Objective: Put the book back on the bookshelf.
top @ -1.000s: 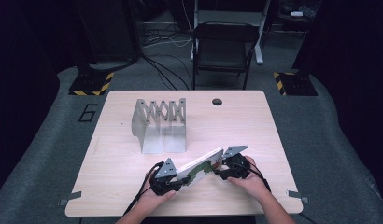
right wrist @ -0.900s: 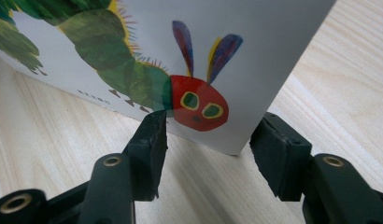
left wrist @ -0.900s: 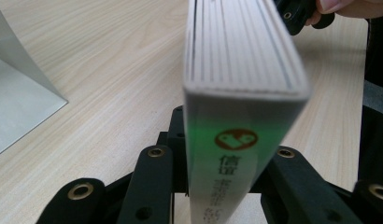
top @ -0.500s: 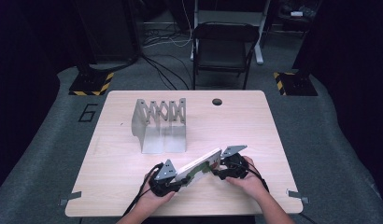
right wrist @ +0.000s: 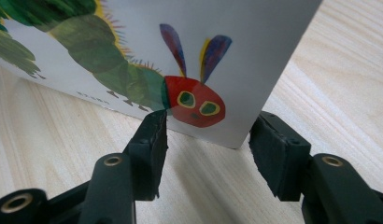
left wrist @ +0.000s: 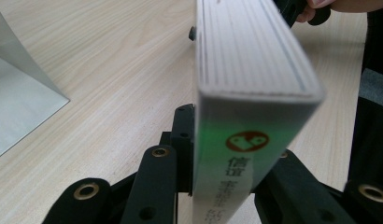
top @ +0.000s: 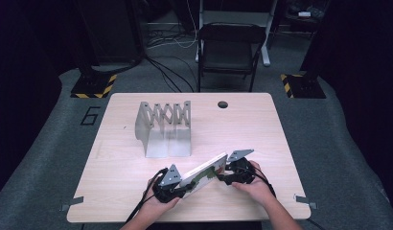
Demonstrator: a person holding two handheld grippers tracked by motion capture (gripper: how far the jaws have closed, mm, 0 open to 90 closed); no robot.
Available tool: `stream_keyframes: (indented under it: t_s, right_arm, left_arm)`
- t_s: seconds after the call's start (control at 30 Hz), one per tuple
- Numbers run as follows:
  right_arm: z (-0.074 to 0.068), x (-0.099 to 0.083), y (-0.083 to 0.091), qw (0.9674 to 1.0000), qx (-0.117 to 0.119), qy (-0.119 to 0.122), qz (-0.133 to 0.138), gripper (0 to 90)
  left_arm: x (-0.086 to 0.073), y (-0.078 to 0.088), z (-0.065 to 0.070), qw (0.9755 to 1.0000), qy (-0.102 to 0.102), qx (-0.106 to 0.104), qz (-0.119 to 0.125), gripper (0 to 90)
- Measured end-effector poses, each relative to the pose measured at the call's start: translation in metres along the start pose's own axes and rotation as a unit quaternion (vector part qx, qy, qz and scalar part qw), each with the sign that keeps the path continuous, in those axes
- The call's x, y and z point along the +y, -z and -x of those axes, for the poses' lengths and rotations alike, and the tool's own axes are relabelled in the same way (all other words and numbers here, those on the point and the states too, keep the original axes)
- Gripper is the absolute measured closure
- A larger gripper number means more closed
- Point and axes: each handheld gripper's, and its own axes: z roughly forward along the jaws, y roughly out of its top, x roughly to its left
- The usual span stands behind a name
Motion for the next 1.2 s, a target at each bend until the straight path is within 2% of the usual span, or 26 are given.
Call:
stream_keyframes:
  t_s: [0.27,0.4,0.47,0.5,0.53,0.67,0.77,0.97,1.03,1.2]
  right_arm:
    - [0.001,0.000,-0.001,1.0000,-0.002,0.002,0.001,48.3]
    - [0.000,0.000,-0.001,1.0000,-0.003,0.000,-0.001,48.3]
    - [0.000,0.001,-0.002,1.0000,-0.006,-0.003,0.002,48.3]
    - [0.000,0.001,-0.002,1.0000,-0.005,-0.003,0.005,48.3]
    - [0.000,0.001,-0.002,1.0000,-0.003,0.001,0.001,48.3]
    - [0.001,0.001,-0.002,1.0000,-0.002,0.004,-0.003,48.4]
    - [0.000,0.001,-0.002,1.0000,-0.001,0.004,-0.003,48.4]
    - [0.001,0.002,-0.002,1.0000,0.002,0.005,-0.002,49.3]
    - [0.001,0.002,-0.001,1.0000,0.003,0.005,0.000,49.7]
    - [0.000,0.002,-0.002,0.9999,0.000,0.002,0.011,49.6]
  left_arm:
    - [-0.005,-0.001,-0.002,1.0000,0.006,-0.006,0.001,74.5]
    - [-0.008,-0.003,-0.002,1.0000,0.008,0.001,0.001,72.5]
    - [-0.011,-0.005,-0.002,0.9999,0.008,0.003,-0.008,70.7]
    - [-0.012,-0.006,-0.002,0.9999,0.009,0.007,-0.003,70.4]
    - [-0.012,-0.005,-0.003,0.9999,0.010,0.000,-0.008,71.6]
    - [-0.012,-0.005,-0.002,0.9999,0.010,-0.003,-0.010,74.6]
    - [-0.012,-0.006,0.001,0.9999,0.007,0.007,-0.006,75.0]
    - [-0.008,-0.003,0.003,0.9999,0.000,0.013,-0.007,75.3]
    - [-0.006,-0.001,0.002,0.9999,0.007,0.006,-0.013,75.3]
    - [-0.004,0.004,0.000,0.9998,0.009,0.018,-0.005,75.4]
